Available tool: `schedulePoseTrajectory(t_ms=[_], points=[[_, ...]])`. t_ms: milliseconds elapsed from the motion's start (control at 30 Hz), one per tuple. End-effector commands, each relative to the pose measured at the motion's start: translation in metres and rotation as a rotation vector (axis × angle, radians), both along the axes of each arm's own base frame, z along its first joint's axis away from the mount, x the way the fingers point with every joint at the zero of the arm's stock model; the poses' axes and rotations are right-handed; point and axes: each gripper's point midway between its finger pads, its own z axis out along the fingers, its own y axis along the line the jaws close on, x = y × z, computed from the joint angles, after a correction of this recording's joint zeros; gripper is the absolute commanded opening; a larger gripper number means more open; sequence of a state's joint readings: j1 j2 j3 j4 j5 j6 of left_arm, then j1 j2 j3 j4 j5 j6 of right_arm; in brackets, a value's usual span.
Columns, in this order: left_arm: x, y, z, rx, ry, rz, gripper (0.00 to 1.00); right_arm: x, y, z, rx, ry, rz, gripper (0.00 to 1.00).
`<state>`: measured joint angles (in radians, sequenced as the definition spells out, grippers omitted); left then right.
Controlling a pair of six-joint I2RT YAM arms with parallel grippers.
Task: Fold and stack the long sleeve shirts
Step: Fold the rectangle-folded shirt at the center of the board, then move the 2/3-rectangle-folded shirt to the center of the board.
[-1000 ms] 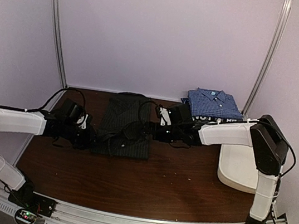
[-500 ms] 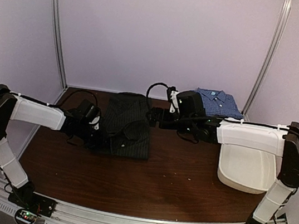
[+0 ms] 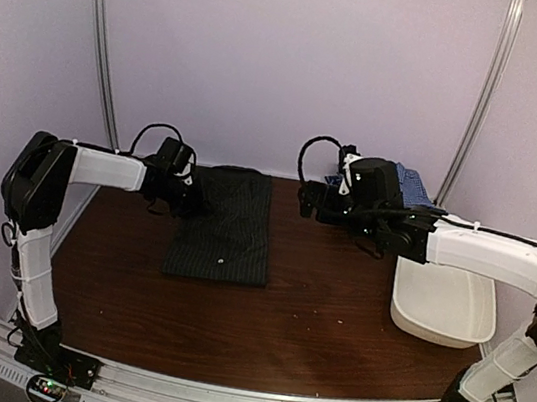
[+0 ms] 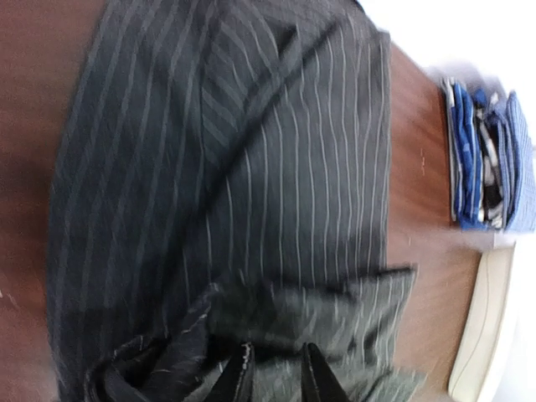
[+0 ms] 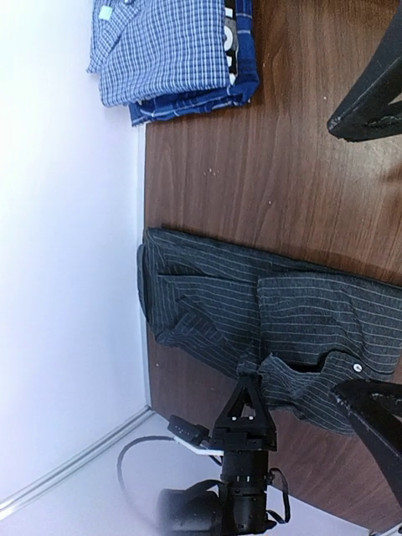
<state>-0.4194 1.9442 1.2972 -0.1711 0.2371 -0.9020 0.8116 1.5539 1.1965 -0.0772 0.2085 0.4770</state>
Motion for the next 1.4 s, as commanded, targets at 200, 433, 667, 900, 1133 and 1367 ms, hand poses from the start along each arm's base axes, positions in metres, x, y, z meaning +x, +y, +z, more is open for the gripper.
schedulePoseTrajectory(t_ms=[200, 433, 667, 900, 1133, 1367], points=[[0.041, 0.032, 0.030, 0.063, -0.091, 0.028, 0.24, -0.002, -0.037, 0.031, 0.068, -0.080, -0.036, 1.00], [-0.005, 0.019, 0.043, 0.044, -0.108, -0.077, 0.25, -0.002, 0.010, 0.011, 0.096, -0.024, 0.159, 1.00], [-0.044, 0.038, 0.024, 0.080, -0.054, -0.033, 0.25, 0.019, 0.068, -0.030, 0.149, 0.080, 0.309, 0.93], [-0.067, 0.064, 0.004, 0.095, -0.010, -0.037, 0.26, 0.016, 0.104, -0.090, 0.144, 0.243, 0.390, 0.78], [-0.098, 0.068, -0.030, 0.093, 0.089, -0.060, 0.25, -0.016, 0.123, -0.131, 0.087, 0.341, 0.440, 0.68], [-0.133, 0.090, -0.049, 0.148, 0.155, -0.019, 0.25, -0.041, 0.094, -0.171, 0.009, 0.423, 0.396, 0.62]])
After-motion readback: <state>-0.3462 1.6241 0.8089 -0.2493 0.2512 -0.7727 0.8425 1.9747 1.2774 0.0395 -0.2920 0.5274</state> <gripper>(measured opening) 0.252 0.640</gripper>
